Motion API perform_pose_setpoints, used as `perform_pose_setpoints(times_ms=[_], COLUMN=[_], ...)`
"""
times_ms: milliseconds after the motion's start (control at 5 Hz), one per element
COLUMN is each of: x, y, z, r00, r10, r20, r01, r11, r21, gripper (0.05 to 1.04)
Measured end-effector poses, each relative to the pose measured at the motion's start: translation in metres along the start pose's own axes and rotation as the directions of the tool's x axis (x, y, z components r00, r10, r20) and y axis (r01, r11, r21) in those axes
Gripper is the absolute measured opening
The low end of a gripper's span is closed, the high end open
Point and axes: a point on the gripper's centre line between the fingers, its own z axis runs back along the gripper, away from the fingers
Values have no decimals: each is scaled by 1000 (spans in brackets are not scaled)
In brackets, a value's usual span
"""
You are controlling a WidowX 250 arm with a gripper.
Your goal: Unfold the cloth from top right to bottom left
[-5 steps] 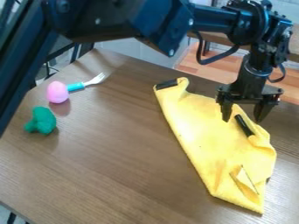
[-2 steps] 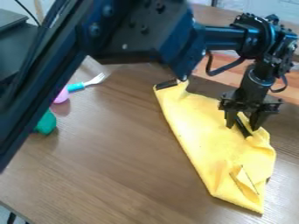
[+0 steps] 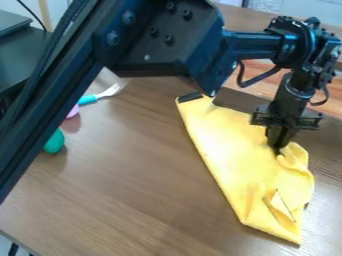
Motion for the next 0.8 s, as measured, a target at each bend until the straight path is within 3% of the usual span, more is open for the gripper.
perform_pose_setpoints(times_ms=[200, 600, 800], x=[0, -2, 1], y=[-1, -2, 0], z=[0, 4, 36], r00=[1000, 999, 999], r10=[-10, -37, -39], r20=[-3, -16, 2], r01=[10, 37, 39], r11=[1000, 999, 996], r21=[-5, -18, -81], gripper=[56, 49, 49])
